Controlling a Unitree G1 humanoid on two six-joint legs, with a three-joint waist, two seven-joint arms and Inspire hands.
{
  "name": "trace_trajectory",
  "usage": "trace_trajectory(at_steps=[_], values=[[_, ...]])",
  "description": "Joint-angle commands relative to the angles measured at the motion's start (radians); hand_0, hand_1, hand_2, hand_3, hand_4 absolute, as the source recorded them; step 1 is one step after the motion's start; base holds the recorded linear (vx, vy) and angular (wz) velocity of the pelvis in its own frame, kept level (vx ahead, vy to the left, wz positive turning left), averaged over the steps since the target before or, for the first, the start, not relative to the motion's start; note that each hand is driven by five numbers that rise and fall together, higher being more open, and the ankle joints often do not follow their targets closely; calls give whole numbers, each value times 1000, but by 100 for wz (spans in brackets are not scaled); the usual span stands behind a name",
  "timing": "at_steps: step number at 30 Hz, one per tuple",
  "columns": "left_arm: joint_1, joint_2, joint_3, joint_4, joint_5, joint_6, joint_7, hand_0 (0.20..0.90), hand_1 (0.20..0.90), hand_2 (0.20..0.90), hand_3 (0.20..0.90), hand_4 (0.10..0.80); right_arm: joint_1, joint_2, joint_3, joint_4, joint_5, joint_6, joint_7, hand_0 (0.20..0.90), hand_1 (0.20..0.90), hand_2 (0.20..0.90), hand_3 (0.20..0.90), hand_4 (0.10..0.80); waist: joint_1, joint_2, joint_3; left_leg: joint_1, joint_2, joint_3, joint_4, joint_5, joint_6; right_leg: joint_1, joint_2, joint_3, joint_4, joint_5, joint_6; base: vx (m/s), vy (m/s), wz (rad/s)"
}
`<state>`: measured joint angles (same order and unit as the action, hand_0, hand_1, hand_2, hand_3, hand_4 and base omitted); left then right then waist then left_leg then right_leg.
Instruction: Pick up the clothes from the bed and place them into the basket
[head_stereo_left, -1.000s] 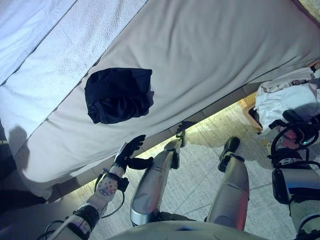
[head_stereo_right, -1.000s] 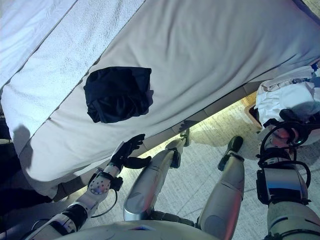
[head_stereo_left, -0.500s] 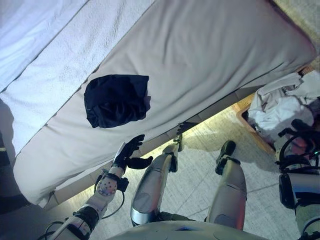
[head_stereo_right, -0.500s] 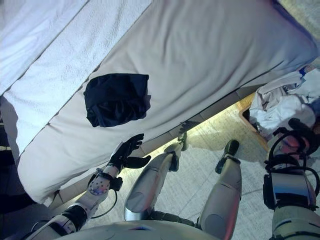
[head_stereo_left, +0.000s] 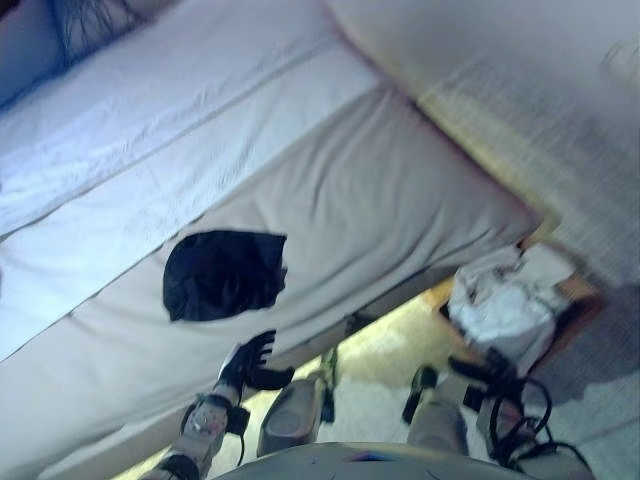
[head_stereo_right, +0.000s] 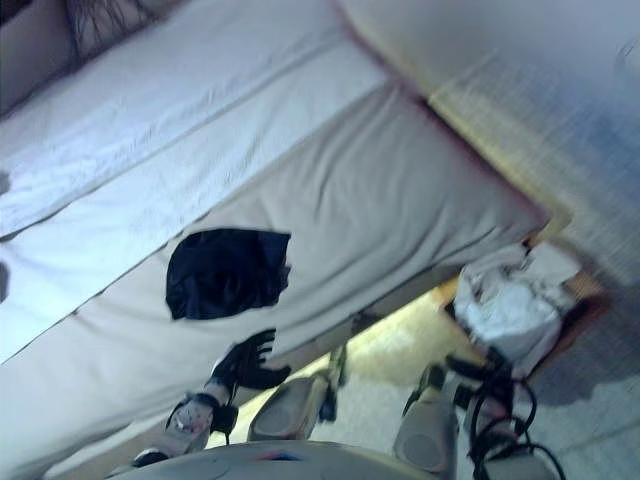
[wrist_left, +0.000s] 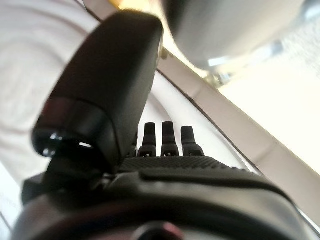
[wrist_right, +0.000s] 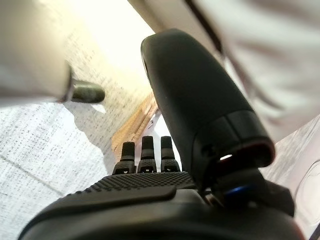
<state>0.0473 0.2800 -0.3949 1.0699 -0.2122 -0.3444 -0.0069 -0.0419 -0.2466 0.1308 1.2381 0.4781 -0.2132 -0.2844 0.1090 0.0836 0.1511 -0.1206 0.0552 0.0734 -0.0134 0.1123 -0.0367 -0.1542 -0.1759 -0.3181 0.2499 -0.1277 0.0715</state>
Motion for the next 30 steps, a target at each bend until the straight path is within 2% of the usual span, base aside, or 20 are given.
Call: trace_trajectory(at_steps=[1,5,8,11,12,14,15,16,17,18,23,24,25,26,27,28,29,30], values=[[-56,-2,77,42,27,11,1,900,900,900,900,800,-4,-7,2,6,-71,25,23,900,900,900,900,800,15,-37,0,57,-24,-22,-37,-2,-36,181,63,-22,-210,117,-18,114,-2,2],[-52,-23,113,110,45,17,17,900,900,900,900,800,9,17,22,31,-134,66,15,900,900,900,900,800,22,-48,-25,78,-25,-36,-20,-13,-34,218,67,-31,-208,103,-28,81,-4,9],[-37,-26,138,131,34,10,39,900,900,900,900,800,15,20,40,33,-184,85,59,900,900,900,900,800,37,-57,-34,86,-23,-53,-7,-17,-35,246,73,-45,-208,89,-39,103,2,11],[-16,-21,158,133,41,-7,48,900,900,900,900,800,19,12,54,20,-233,65,85,900,900,900,900,800,61,-55,-32,68,-10,-45,-4,-3,-48,272,79,-74,-215,80,-46,60,53,30],[-12,-20,161,132,49,-7,44,900,900,900,900,800,21,11,56,11,-222,61,91,900,900,900,900,800,62,-54,-31,60,2,-13,-3,3,-54,279,77,-95,-217,78,-45,-9,106,32],[-17,-15,151,125,89,1,27,900,900,900,900,800,34,8,46,-14,-198,35,98,900,900,900,900,800,46,-53,-26,44,60,161,28,26,-74,298,64,-178,-218,76,-41,-23,124,80],[-23,-14,145,119,97,16,25,900,900,900,900,800,40,6,44,-34,-196,25,98,900,900,900,900,800,33,-60,-28,51,87,237,43,15,-89,308,51,-208,-214,63,-31,-24,182,143],[-30,-14,144,116,109,29,26,900,900,900,900,800,37,6,45,-49,-191,18,99,900,900,900,900,800,22,-64,-28,59,107,310,49,9,-86,306,35,-244,-205,70,-22,-13,226,166],[-33,-15,143,117,115,35,29,900,900,900,900,800,32,6,50,-59,-205,10,107,900,900,900,900,800,18,-66,-30,66,109,337,45,1,-80,303,24,-258,-197,74,-15,-40,204,142],[-34,-16,143,119,115,36,31,900,900,900,900,800,30,6,55,-65,-212,7,109,900,900,900,900,800,17,-66,-31,68,106,340,39,-1,-78,302,20,-260,-191,74,-12,56,254,155],[-14,-11,150,119,143,33,47,900,900,900,900,800,-2,1,137,-130,-369,-12,165,900,900,900,900,800,58,-78,-70,119,16,275,-12,-53,-6,314,-33,-237,-81,73,33,170,251,67],[-16,2,146,104,143,46,41,900,900,900,900,800,-14,0,164,-165,-377,-1,191,900,900,900,900,800,68,-88,-76,126,-24,254,2,-81,29,303,-84,-221,26,122,60,236,326,72],[-20,13,140,89,154,51,31,900,900,900,900,800,-23,0,185,-203,-376,24,197,900,900,900,900,800,72,-89,-74,128,-46,240,22,-106,59,276,-137,-191,166,180,81,232,355,89],[-26,20,133,81,164,51,27,900,900,900,900,800,-29,-2,199,-226,-380,34,202,900,900,900,900,800,71,-89,-73,129,-59,229,36,-126,82,235,-181,-157,271,217,95,173,285,104],[-37,35,116,61,179,58,24,900,900,900,900,800,-39,-12,220,-256,-379,50,207,900,900,900,900,800,61,-80,-66,138,-58,213,51,-150,104,175,-195,-98,388,236,95,130,179,100],[-44,44,106,48,177,70,24,900,900,900,900,800,-48,-16,236,-268,-382,58,208,900,900,900,900,800,53,-78,-61,144,-57,207,54,-159,110,138,-187,-64,424,236,95,77,33,107],[-56,55,87,34,174,79,30,900,900,900,900,800,-61,-24,258,-283,-383,66,205,900,900,900,900,800,41,-76,-55,140,-43,193,55,-145,111,88,-139,-37,377,238,59,90,-108,106],[-69,63,70,28,159,85,36,900,900,900,900,800,-75,-31,280,-289,-379,63,196,900,900,900,900,800,30,-86,-48,146,-43,156,54,-142,102,67,-93,-8,302,219,46,129,-213,111]])
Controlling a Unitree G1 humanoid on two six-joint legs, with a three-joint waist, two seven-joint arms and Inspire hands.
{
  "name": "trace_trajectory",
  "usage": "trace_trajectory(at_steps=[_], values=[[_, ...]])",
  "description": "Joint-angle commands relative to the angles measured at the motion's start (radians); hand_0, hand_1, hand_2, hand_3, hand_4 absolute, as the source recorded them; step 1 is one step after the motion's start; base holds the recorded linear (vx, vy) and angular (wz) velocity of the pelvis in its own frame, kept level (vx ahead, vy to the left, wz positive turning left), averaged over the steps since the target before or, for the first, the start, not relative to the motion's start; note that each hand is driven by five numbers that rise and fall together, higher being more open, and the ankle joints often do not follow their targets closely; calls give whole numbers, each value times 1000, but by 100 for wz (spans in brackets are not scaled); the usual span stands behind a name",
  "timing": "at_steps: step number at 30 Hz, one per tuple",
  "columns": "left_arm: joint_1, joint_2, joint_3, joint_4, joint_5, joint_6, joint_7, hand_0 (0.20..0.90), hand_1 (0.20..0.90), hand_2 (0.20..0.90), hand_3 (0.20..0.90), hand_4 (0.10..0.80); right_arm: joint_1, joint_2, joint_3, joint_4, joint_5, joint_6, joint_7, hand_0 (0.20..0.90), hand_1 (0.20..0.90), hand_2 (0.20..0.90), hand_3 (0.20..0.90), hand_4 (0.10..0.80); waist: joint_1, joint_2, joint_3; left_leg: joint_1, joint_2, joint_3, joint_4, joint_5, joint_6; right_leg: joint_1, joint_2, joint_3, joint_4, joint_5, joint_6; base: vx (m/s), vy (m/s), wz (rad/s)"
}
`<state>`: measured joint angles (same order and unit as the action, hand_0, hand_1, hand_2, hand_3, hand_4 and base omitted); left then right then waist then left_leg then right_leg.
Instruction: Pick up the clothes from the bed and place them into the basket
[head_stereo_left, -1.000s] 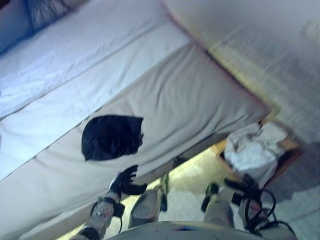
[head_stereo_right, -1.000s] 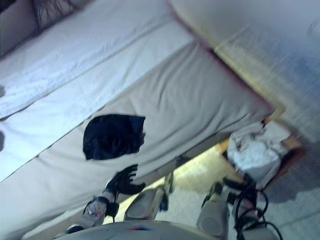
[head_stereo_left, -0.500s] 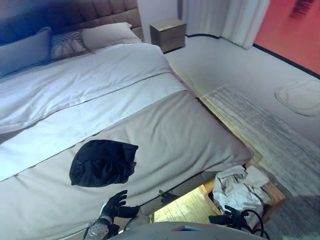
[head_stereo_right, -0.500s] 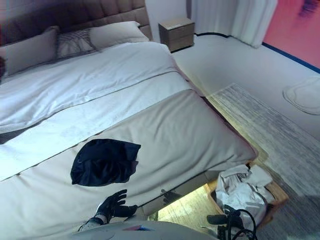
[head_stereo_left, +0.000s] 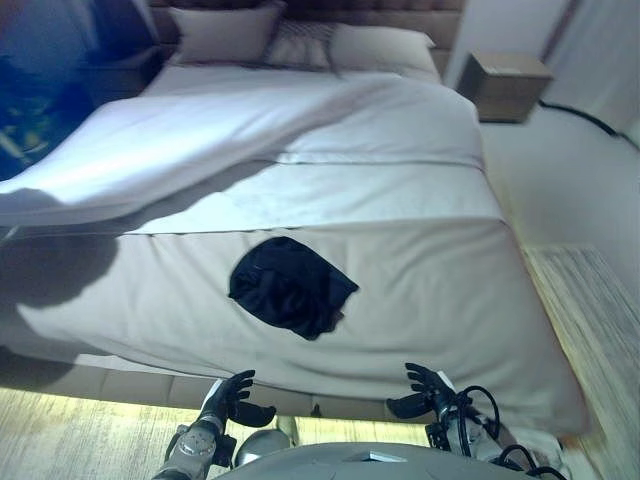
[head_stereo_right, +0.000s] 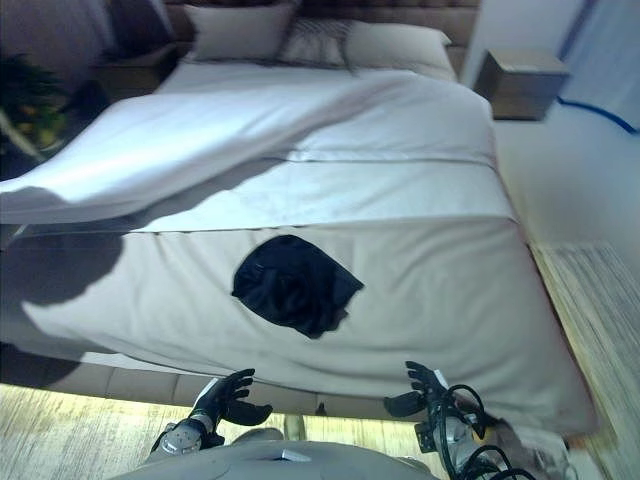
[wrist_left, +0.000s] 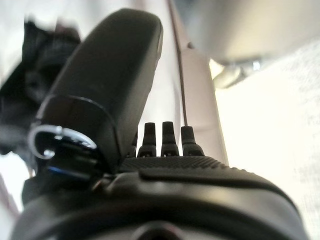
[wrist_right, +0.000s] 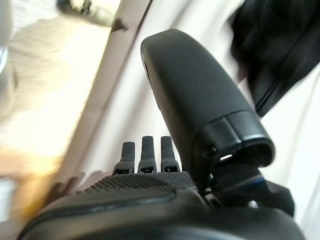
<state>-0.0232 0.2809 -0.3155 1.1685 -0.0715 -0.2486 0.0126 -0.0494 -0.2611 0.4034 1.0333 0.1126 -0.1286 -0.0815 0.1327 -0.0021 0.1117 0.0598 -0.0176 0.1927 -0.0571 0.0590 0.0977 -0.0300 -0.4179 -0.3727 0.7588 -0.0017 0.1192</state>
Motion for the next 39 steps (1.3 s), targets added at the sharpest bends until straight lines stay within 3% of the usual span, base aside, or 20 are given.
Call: trace_trajectory(at_steps=[1,3,4,5,6,7,9,12,15,20,25,28,30,34,39], values=[[-10,67,-18,-71,2,-8,19,900,900,900,900,800,-81,-21,24,-83,-25,-29,-10,900,900,900,900,800,0,-13,-1,-30,28,4,100,-89,-44,-54,179,65,-300,78,-9,218,-290,108],[-34,71,-33,-62,-3,-18,29,900,900,900,900,800,-119,-26,39,-68,-25,-55,-16,900,900,900,900,800,-18,-45,17,-21,20,-52,102,-102,-64,-53,225,114,-551,80,-4,225,-341,127],[-35,72,-39,-56,-2,-33,36,900,900,900,900,800,-131,-25,40,-59,-38,-71,-27,900,900,900,900,800,-32,-56,24,-21,9,-76,113,-121,-56,-85,236,166,-562,127,8,195,-246,135],[-32,81,-51,-56,-5,-41,37,900,900,900,900,800,-145,-27,40,-48,-38,-73,-40,900,900,900,900,800,-33,-59,25,-35,15,-85,129,-124,-54,-92,255,183,-553,92,0,179,-184,104],[-19,83,-53,-62,-31,-55,58,900,900,900,900,800,-165,-31,41,-39,-59,-81,-48,900,900,900,900,800,-20,-63,37,-45,21,-108,142,-125,-55,-58,275,183,-552,50,-12,133,-132,83],[-14,80,-48,-64,-34,-58,65,900,900,900,900,800,-172,-33,40,-40,-66,-82,-56,900,900,900,900,800,-12,-66,36,-55,20,-117,138,-114,-55,-51,279,180,-560,53,-14,107,-235,114],[10,75,-33,-62,7,-63,90,900,900,900,900,800,-243,-52,43,-12,-89,-112,-92,900,900,900,900,800,50,-90,42,-111,31,-161,131,-71,-79,-15,316,142,-606,16,-41,45,-265,110],[12,81,-40,-48,19,-71,95,900,900,900,900,800,-325,-76,50,1,-125,-133,-155,900,900,900,900,800,85,-104,61,-156,47,-180,131,-42,-102,-12,329,123,-631,9,-54,-17,-143,57],[-7,109,-42,-26,16,-102,85,900,900,900,900,800,-512,-106,52,9,-150,-132,-268,900,900,900,900,800,138,-110,122,-233,58,-212,139,-16,-119,-44,341,78,-622,-6,-70,-123,-162,21],[-39,148,-51,-30,-8,-134,45,900,900,900,900,800,-678,-153,68,-5,-163,-118,-304,900,900,900,900,800,185,-84,199,-321,47,-264,161,0,-128,-122,333,31,-589,1,-87,-67,-41,24],[-65,172,-60,-49,-18,-158,35,900,900,900,900,800,-769,-169,80,33,-164,-78,-304,900,900,900,900,800,218,-70,257,-407,27,-292,210,1,-126,-196,316,6,-551,15,-87,-56,-34,12],[-86,182,-59,-90,-60,-182,36,900,900,900,900,800,-833,-183,90,81,-130,-9,-304,900,900,900,900,800,240,-47,303,-491,0,-310,246,15,-119,-266,297,-14,-519,32,-83,-72,-26,13],[-92,182,-58,-121,-71,-188,42,900,900,900,900,800,-871,-187,92,114,-141,29,-293,900,900,900,900,800,249,-33,324,-524,-11,-317,275,-12,-121,-302,289,-8,-488,13,-69,-5,-22,12],[-123,187,-61,-188,-115,-191,55,900,900,900,900,800,-949,-213,119,170,-131,155,-201,900,900,900,900,800,256,5,378,-632,-31,-309,326,3,-112,-413,260,-17,-412,10,-64,-114,24,13],[-125,199,-62,-259,-120,-165,74,900,900,900,900,800,-950,-225,145,226,-113,250,-128,900,900,900,900,800,253,29,408,-679,-31,-308,341,15,-104,-474,249,-8,-373,-2,-69,-73,23,0]])
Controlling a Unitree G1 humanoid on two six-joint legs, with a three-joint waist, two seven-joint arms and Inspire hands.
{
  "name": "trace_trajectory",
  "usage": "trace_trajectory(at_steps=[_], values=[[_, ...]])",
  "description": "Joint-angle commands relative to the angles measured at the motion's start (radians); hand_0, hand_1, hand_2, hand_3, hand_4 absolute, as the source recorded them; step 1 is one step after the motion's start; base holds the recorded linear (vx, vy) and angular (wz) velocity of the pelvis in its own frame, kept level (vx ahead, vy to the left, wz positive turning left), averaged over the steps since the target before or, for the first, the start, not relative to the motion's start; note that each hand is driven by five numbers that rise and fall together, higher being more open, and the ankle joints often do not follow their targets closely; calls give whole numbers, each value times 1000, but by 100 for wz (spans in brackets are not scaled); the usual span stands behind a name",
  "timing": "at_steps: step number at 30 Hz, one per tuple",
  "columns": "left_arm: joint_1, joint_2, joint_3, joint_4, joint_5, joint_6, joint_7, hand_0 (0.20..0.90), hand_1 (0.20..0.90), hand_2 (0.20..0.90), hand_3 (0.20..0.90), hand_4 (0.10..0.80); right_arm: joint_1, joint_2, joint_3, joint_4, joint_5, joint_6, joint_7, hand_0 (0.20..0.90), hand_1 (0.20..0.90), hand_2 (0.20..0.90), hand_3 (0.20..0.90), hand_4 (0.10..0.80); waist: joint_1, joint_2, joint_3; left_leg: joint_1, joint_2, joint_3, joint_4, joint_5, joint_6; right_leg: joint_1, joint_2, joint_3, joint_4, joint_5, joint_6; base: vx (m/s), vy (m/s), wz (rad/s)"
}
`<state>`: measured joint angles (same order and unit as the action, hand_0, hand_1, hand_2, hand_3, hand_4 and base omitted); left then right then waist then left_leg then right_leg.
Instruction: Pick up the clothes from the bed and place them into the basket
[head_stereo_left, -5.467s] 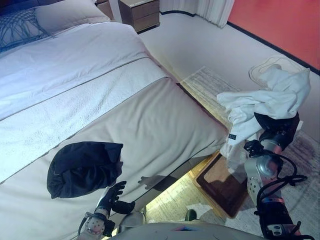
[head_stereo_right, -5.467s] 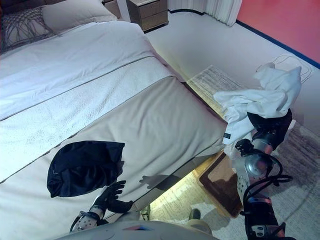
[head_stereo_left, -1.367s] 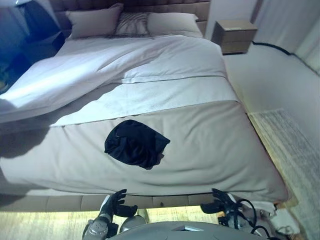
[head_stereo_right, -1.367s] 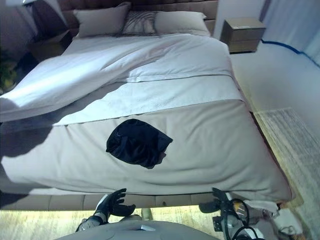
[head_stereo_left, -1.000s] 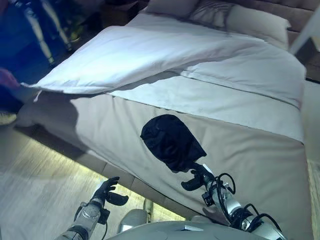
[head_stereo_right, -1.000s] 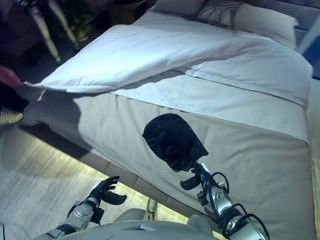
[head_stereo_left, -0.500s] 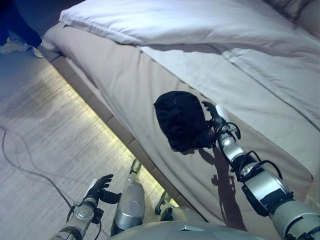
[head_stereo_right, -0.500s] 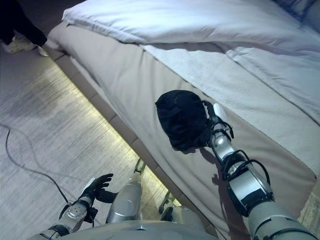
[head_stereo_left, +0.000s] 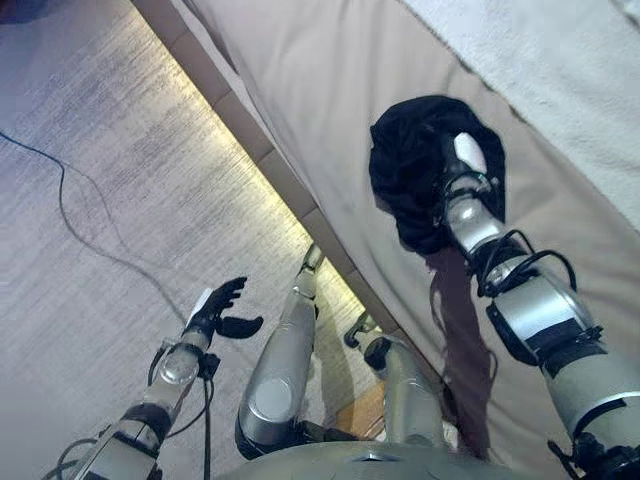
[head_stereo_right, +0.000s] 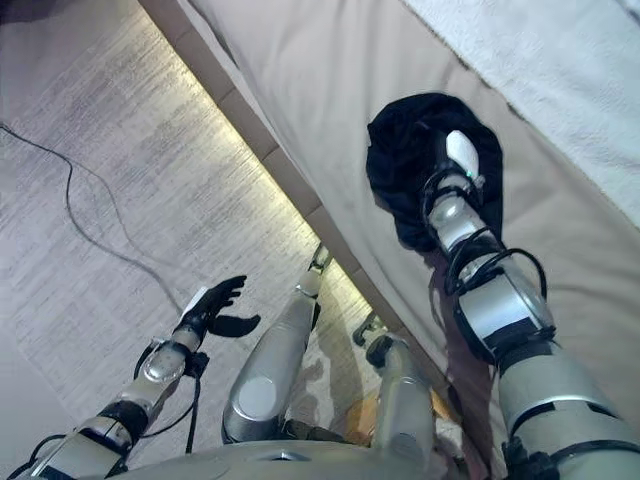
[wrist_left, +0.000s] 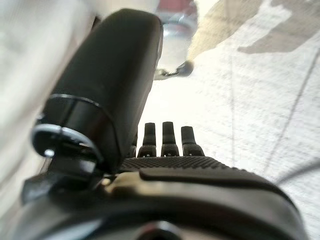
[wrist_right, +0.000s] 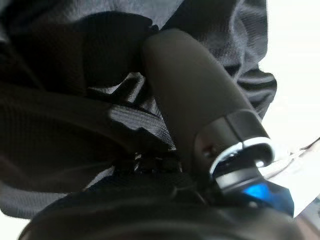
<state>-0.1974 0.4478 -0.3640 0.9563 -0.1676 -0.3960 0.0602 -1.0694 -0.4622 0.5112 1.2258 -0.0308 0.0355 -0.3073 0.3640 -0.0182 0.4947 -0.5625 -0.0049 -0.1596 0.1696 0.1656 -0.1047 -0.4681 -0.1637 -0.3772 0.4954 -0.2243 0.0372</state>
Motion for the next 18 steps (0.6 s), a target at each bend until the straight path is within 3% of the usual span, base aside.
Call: trace_trajectory(at_steps=[1,2,4,10,12,13,18], values=[[56,39,-17,-59,-28,-9,30,900,900,900,900,800,76,-26,34,34,34,80,97,900,900,900,900,800,18,46,25,-55,-42,45,113,-93,96,-32,-2,-3,-113,219,12,-29,14,-5],[64,45,-19,-70,-33,-3,37,900,900,900,900,800,77,-26,26,37,34,83,90,900,900,900,900,800,15,47,25,-49,-40,46,111,-94,93,-26,0,-3,-116,218,12,0,0,0],[65,51,-17,-81,-31,9,45,900,900,900,900,800,73,-32,16,41,38,75,87,300,300,300,200,100,11,45,25,-37,-37,50,102,-96,90,-7,7,-4,-133,220,14,0,0,0],[54,67,-32,-129,-49,40,54,900,900,900,900,800,77,-60,-36,36,126,23,20,300,300,300,200,100,-1,35,5,38,-30,63,66,-108,75,90,26,-5,-216,228,18,-14,-22,1],[57,73,-33,-139,-36,44,63,900,900,900,900,800,87,-72,-68,41,144,45,-12,300,300,300,200,100,-4,22,-19,82,-21,76,39,-117,69,146,37,-2,-266,232,24,-24,-50,-8],[54,75,-34,-145,-36,50,64,900,900,900,900,800,90,-79,-80,45,167,41,-31,300,300,300,200,100,-5,20,-25,85,-20,84,23,-86,74,158,36,-13,-293,261,18,-68,-25,-5],[83,57,-31,-123,-1,42,71,900,900,900,900,800,146,-118,-182,46,296,-3,-105,300,300,300,200,100,-33,8,-85,195,5,116,-74,-85,63,263,54,20,-394,269,29,4,1,-5]])
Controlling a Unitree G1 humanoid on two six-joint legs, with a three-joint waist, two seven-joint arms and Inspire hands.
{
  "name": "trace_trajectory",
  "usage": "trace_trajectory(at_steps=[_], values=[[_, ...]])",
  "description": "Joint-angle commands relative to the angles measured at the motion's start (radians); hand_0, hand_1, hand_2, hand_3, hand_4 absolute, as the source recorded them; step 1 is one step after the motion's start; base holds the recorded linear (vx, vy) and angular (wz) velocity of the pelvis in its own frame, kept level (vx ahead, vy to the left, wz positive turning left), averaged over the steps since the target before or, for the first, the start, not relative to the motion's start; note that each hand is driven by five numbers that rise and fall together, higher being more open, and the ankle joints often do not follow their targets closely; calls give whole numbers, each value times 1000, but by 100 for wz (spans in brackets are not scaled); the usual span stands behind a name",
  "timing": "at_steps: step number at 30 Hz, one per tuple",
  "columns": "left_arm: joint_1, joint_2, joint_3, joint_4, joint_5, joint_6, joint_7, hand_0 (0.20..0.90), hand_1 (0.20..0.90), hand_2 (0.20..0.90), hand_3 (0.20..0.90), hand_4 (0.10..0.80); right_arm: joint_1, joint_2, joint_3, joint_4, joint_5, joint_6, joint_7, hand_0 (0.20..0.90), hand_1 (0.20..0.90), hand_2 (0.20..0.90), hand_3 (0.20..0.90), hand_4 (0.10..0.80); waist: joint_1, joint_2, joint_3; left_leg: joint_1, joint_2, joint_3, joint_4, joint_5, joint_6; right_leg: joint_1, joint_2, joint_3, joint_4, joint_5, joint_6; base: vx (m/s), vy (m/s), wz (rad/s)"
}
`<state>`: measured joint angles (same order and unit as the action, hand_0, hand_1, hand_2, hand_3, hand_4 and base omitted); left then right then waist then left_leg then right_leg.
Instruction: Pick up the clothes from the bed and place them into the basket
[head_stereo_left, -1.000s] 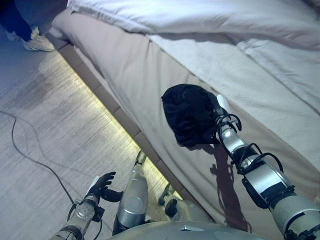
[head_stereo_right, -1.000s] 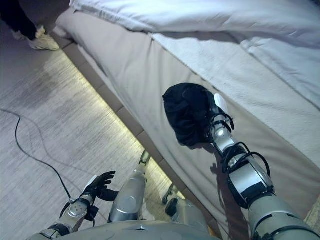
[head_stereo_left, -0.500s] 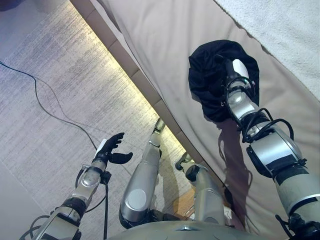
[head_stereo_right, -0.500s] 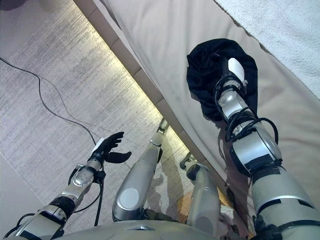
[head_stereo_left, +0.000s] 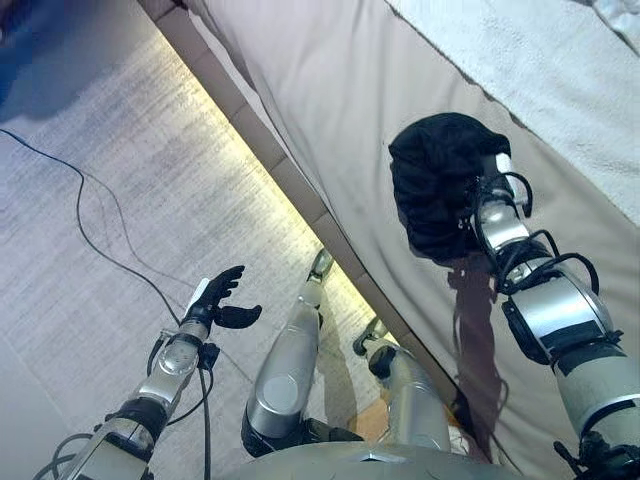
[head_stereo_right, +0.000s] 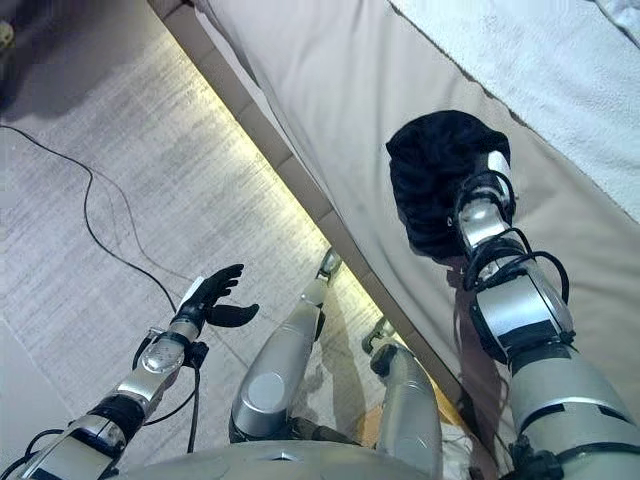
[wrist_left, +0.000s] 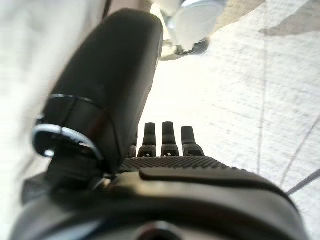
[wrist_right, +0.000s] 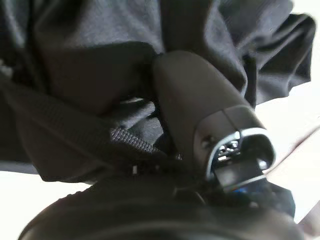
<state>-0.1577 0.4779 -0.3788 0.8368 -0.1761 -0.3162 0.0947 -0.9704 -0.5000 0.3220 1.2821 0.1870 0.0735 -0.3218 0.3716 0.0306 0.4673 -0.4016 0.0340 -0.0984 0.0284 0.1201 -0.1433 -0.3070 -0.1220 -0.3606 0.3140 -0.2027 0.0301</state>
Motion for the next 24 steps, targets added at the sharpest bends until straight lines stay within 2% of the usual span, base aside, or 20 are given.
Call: trace_trajectory(at_steps=[1,5,7,10,12,18,21,22,24], values=[[50,19,-17,6,20,-38,40,900,900,900,900,800,62,-87,-15,-16,112,-58,-94,300,300,300,200,100,-47,-41,-69,56,-29,63,49,-39,100,118,14,10,-228,249,37,29,68,-23],[87,-17,-4,79,60,-32,54,900,900,900,900,800,163,-101,-142,-72,323,-162,-25,300,300,300,200,100,-93,-49,-137,156,-17,101,-16,-44,99,190,22,40,-278,241,38,61,86,-21],[104,-41,2,127,83,-31,59,900,900,900,900,800,238,-81,-203,-117,480,-237,60,300,300,300,200,100,-122,-53,-177,207,-11,121,-38,-50,101,220,27,61,-294,239,37,139,71,-11],[133,-79,25,172,117,-28,57,900,900,900,900,800,361,-34,-289,-254,663,-290,169,300,300,300,200,100,-168,-54,-236,272,-5,144,-66,-56,104,255,26,92,-316,247,37,178,71,-14],[146,-96,32,192,123,-31,59,900,900,900,900,800,425,-5,-318,-317,661,-303,174,300,300,300,200,100,-191,-52,-264,304,-2,155,-83,-59,105,269,30,109,-324,249,38,139,36,-8],[203,-139,51,216,170,-51,69,900,900,900,900,800,717,118,-425,-633,893,-361,301,300,300,300,200,100,-290,-58,-346,402,9,200,-104,-83,112,316,49,176,-337,248,33,101,-20,-20],[216,-148,75,209,179,-48,66,900,900,900,900,800,820,168,-472,-783,901,-408,291,300,300,300,200,100,-345,-67,-363,436,17,229,-75,-103,110,343,57,215,-345,248,26,30,-34,-38],[221,-151,81,204,181,-44,61,900,900,900,900,800,842,178,-483,-822,903,-413,293,300,300,300,200,100,-355,-71,-364,433,20,231,-43,-111,105,348,57,223,-345,251,22,17,6,-36],[233,-161,86,193,196,-34,48,900,900,900,900,800,884,194,-491,-905,873,-441,278,300,300,300,200,100,-367,-86,-359,414,13,189,57,-129,98,359,46,247,-348,265,20,21,26,-39]])
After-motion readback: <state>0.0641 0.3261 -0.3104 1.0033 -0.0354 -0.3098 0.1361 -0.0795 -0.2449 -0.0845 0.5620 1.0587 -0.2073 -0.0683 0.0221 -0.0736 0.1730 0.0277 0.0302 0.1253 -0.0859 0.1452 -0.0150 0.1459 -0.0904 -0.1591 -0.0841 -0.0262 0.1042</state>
